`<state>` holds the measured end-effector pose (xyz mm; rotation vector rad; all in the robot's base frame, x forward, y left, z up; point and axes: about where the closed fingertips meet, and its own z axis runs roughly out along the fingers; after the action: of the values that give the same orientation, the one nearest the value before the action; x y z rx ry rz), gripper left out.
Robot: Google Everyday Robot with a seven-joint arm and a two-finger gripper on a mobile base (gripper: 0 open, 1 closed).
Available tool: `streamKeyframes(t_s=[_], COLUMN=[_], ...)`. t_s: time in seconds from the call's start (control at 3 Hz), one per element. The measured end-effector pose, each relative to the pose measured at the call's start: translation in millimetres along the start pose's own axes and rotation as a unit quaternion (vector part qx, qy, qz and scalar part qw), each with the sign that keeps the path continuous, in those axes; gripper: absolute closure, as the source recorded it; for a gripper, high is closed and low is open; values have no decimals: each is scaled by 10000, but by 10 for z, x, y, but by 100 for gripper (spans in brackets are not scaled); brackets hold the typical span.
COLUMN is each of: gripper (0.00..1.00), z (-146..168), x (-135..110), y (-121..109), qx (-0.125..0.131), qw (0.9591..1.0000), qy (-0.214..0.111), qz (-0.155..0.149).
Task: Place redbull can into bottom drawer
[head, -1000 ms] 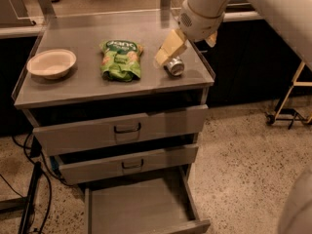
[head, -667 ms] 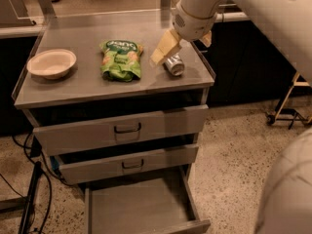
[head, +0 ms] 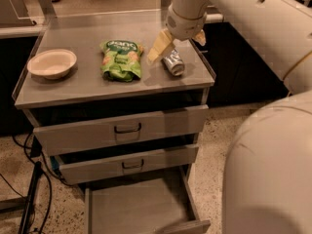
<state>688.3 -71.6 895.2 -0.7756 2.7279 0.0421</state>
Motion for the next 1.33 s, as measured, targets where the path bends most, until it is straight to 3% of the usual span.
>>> streamKeyframes(t_s=[0.67,1.33], gripper=[0,0], z=[254,337], x=[-128,-132], y=[-186,-194], qx=[136,-13], qw=[9996,9996], qy=[144,227], qz=[176,155])
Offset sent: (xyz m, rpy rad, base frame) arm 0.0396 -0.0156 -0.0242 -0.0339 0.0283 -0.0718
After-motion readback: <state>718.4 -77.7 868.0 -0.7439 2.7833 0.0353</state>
